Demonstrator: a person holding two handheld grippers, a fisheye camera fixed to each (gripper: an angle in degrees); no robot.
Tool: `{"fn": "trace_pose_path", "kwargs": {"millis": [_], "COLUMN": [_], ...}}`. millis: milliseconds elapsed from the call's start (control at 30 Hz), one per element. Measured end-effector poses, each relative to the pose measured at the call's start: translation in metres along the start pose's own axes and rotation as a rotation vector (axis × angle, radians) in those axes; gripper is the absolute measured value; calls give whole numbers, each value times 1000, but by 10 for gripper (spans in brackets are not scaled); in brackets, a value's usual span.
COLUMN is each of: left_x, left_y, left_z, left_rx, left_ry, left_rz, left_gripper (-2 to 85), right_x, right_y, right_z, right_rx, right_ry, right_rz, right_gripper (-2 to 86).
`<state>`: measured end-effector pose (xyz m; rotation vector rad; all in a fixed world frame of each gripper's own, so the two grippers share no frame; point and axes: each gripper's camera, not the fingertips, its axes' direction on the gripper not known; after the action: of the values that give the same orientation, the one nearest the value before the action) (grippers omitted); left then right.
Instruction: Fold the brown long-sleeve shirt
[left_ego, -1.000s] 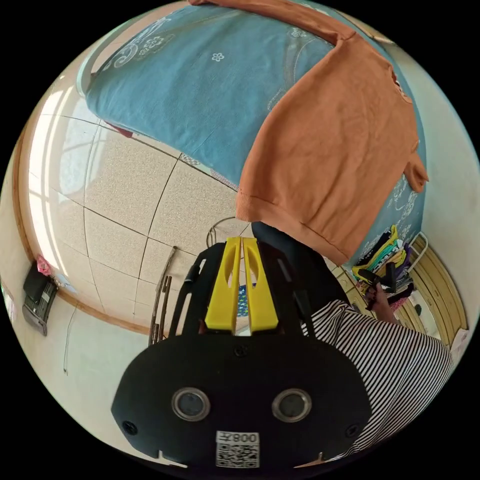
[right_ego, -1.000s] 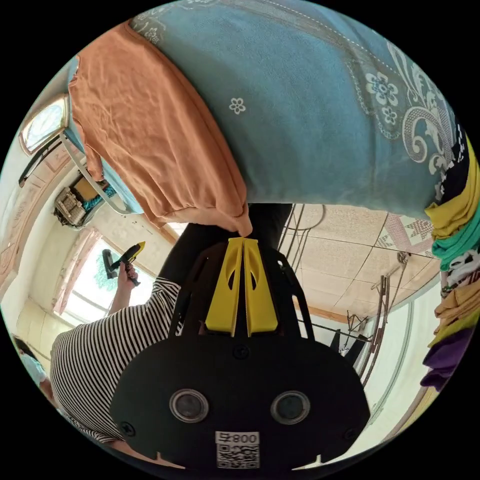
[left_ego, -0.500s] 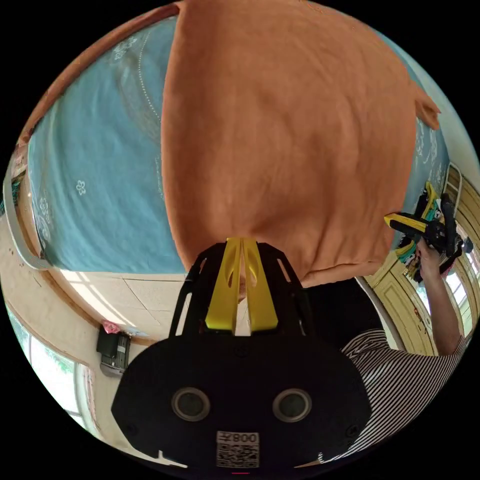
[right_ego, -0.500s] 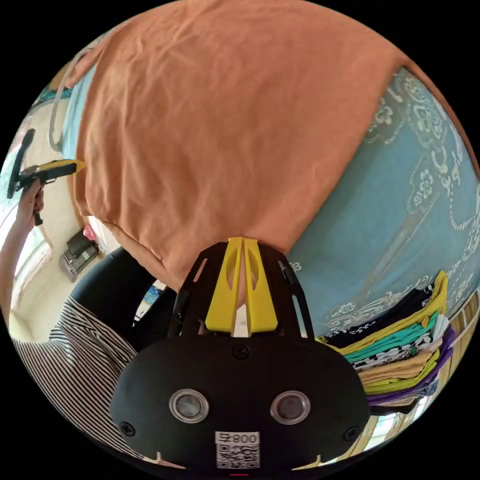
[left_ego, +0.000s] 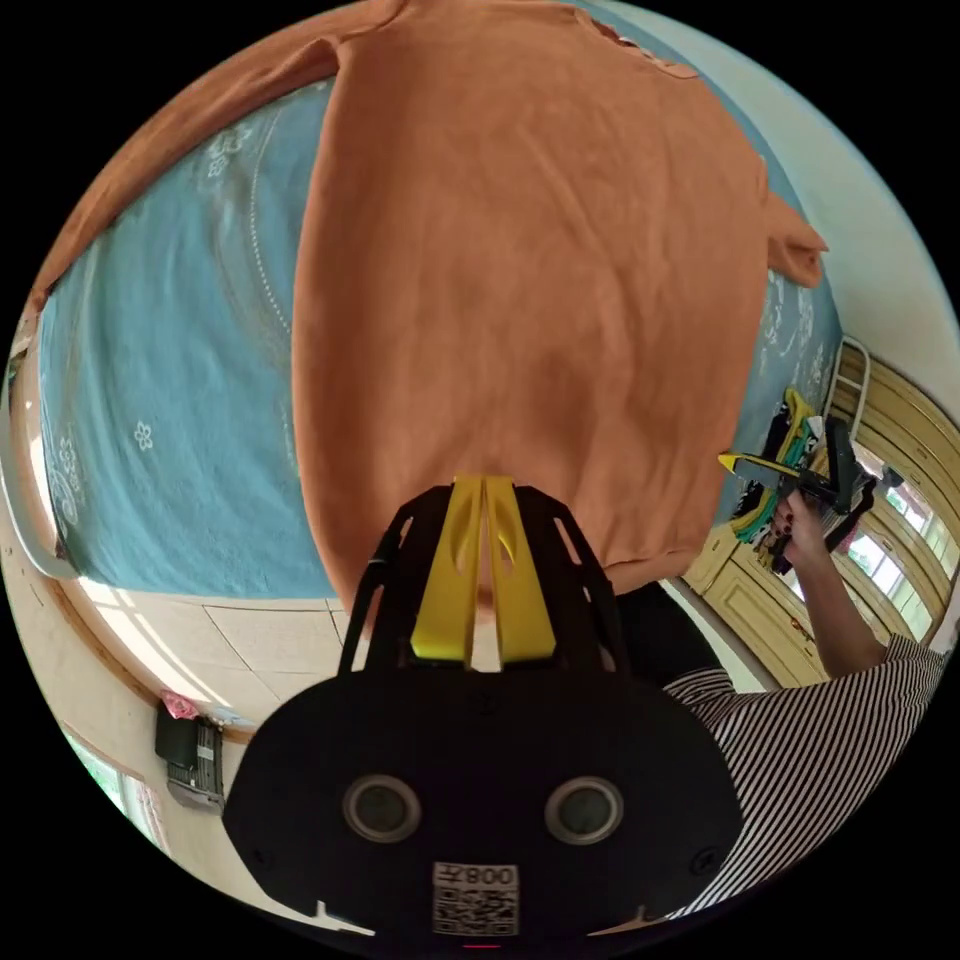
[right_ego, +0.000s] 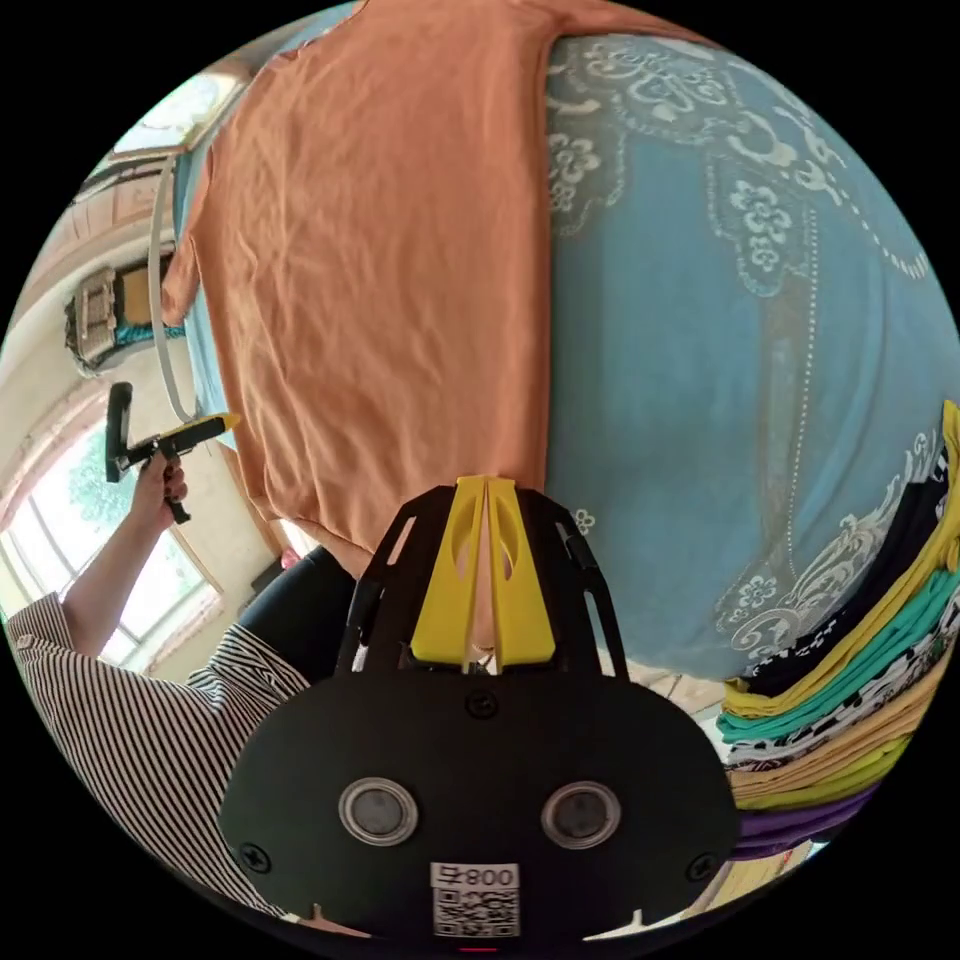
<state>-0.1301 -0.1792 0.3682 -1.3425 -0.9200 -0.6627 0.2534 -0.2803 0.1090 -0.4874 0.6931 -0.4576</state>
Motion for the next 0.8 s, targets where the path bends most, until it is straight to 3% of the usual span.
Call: {"fn": "trace_pose_path", "kwargs": {"millis": [167,400,600,800], "left_x": [75,159,184,204], "left_y": [-112,-258,-341,-348], "left_z": [-30,-83,-73,-101], "left_rx": [109,296,247,389], "left_ry": [-37,-75,-151,89], "left_rz": [215,383,426,504], "left_gripper": [2,3,6,35], "right_x": [42,96,224,320], "right_y": [-45,-117,-98,-80], "right_z": [-108,-192,-197,-217], "right_rx": [344,546,681,879], "right_ry": [-34,140,-68,-314], "right_rz": [-15,15,264,389], "right_gripper": [0,0,6,94]}}
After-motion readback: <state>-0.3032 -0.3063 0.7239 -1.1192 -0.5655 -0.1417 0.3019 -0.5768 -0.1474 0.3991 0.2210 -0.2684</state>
